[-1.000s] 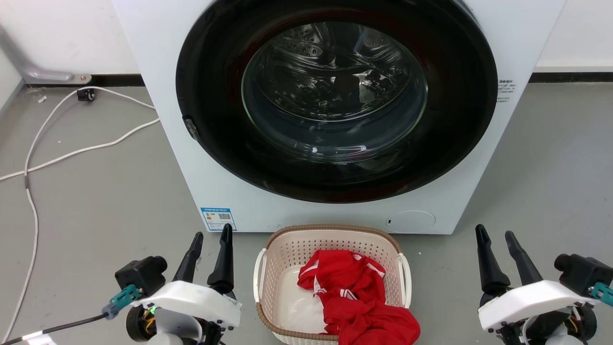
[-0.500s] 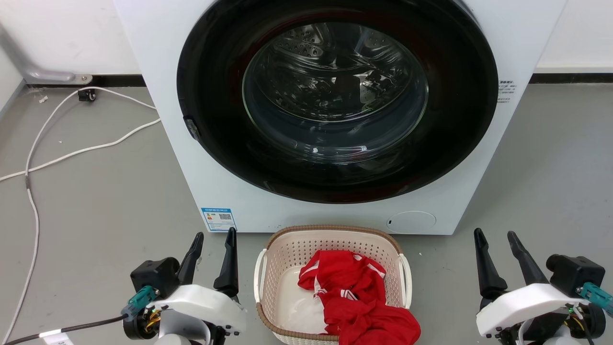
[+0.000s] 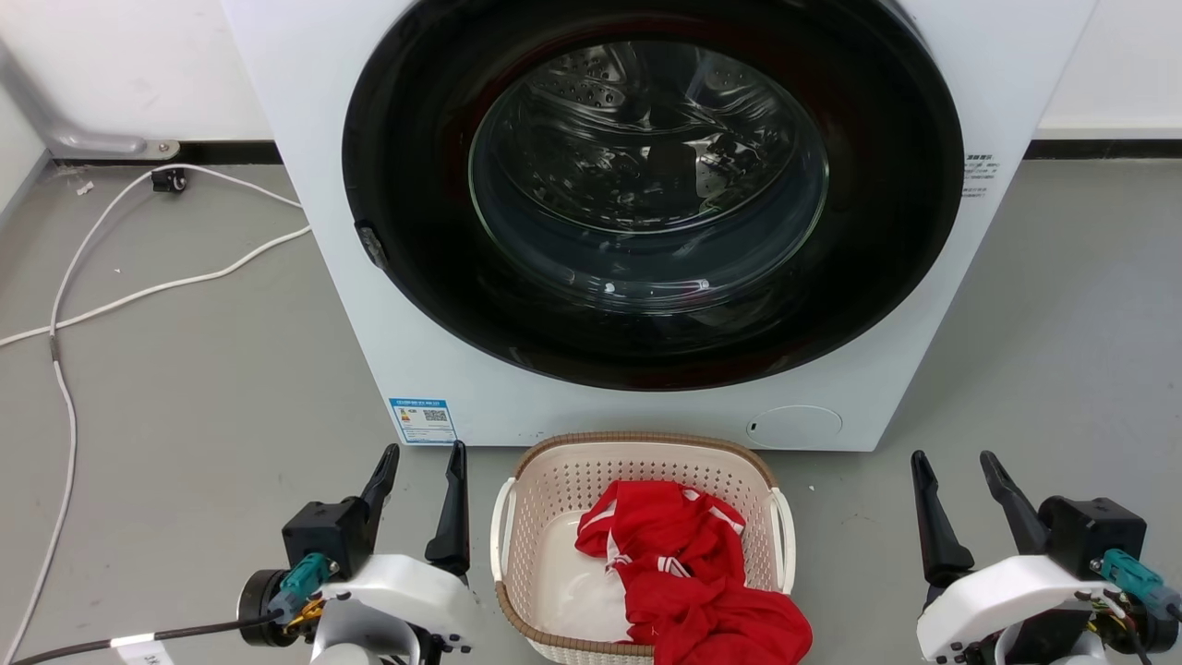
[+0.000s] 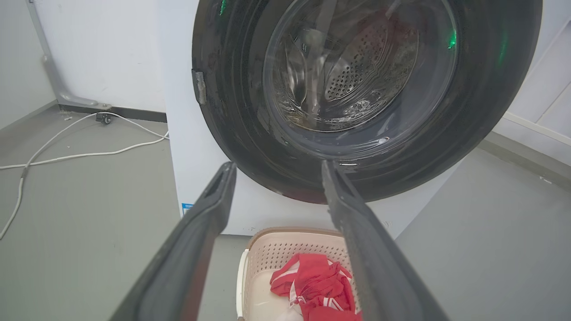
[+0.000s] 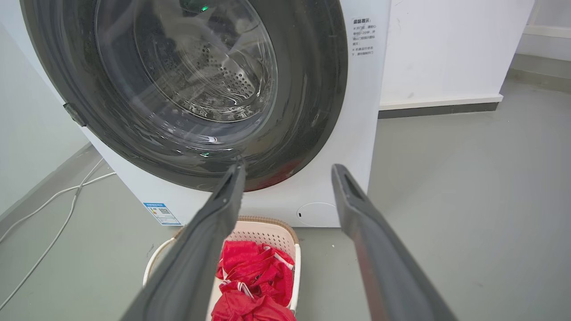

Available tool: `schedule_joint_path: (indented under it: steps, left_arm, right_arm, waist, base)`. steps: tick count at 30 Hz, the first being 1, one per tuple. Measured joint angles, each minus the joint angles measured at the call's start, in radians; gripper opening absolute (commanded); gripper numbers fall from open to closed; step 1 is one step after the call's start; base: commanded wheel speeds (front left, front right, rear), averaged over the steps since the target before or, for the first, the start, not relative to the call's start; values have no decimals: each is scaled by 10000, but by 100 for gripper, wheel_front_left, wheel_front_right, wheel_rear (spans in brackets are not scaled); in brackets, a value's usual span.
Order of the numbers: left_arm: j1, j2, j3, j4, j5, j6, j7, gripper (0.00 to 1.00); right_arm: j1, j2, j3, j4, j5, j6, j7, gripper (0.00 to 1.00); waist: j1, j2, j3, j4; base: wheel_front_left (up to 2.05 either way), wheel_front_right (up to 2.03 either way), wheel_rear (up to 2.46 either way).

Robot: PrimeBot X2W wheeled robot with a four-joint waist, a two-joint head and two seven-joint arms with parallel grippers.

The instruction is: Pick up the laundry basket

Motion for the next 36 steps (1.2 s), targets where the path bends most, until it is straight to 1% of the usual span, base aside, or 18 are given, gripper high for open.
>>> schedule_joint_path:
  steps: [21, 31, 36]
  left_arm:
    - [-127, 4, -192, 259, 1576, 113, -399, 100]
    - [-156, 2, -215, 397, 2013, 113, -579, 100]
    - [-184, 0, -199, 466, 2008, 111, -585, 100]
  right_arm:
    - [212, 0, -33, -157, -1264, 0, -280, 100]
    - [216, 0, -50, -163, -1661, 0, -449, 100]
    - [216, 0, -71, -113, -1607, 0, -487, 100]
  waist:
    - [0, 0, 50, -31]
    - [0, -1, 78, -5]
    - [0, 0, 82, -5]
  base:
    - [0, 0, 0]
    - [0, 0, 0]
    - [0, 0, 0]
